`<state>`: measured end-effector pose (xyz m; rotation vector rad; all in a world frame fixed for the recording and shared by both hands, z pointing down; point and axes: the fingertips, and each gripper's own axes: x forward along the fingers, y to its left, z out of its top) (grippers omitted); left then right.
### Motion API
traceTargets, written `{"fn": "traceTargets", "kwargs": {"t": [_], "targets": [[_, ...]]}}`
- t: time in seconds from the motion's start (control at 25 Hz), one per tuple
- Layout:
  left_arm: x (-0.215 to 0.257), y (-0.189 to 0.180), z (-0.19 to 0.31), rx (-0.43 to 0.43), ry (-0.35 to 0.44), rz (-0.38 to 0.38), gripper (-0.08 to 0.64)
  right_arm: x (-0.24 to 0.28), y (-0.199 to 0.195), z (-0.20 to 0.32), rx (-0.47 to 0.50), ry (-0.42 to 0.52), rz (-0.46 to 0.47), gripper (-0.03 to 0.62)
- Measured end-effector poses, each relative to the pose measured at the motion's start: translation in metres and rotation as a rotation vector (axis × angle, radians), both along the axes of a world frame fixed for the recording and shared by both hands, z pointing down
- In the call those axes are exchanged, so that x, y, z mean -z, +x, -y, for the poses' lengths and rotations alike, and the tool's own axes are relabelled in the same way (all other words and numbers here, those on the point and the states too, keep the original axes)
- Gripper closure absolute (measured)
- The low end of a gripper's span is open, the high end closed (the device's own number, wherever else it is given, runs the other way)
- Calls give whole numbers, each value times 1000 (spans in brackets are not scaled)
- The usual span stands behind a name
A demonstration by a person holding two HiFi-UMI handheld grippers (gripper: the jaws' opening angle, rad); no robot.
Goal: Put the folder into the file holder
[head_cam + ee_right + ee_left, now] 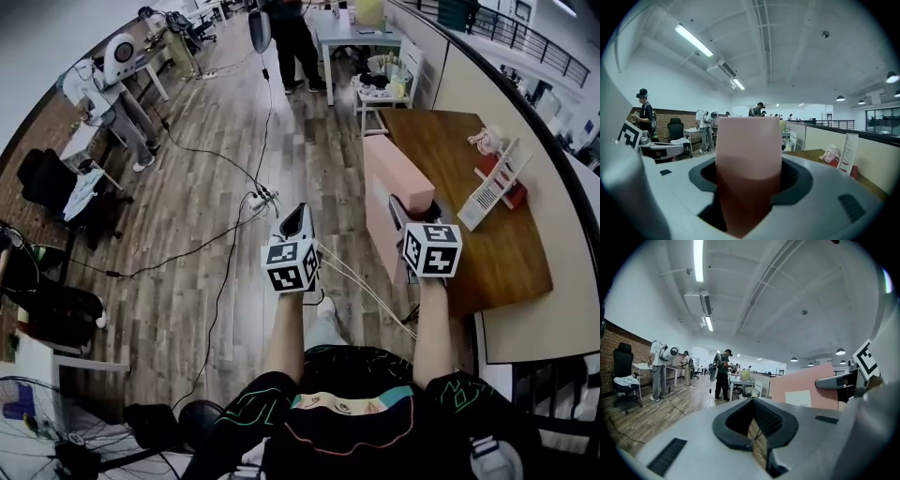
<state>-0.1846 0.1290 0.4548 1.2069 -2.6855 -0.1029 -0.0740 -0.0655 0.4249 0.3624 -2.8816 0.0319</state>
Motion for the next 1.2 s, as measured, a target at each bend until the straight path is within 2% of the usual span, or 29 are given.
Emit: {"fn": "traceTargets", "kwargs": {"t": [0.24,0.48,0.64,0.76,0.96,1.2], "targets": [[-11,-86,2,45,1,-57,560,-9,-97,8,34,-12,-73,307],[-1,-195,-32,171,76,-62,560,13,-207,-5,108,6,-37,307],[7,-254,-36,229,105,-59,560,29,-278,-1,150,29,-30,307],[6,-276,-37,241,93,-62,560,30,-309,4,150,22,-47,307],[21,-316,-47,290,98,-20,560,39,-357,5,183,35,-21,307],[21,-335,-34,318,89,-15,560,34,-382,24,199,24,-27,307]]}}
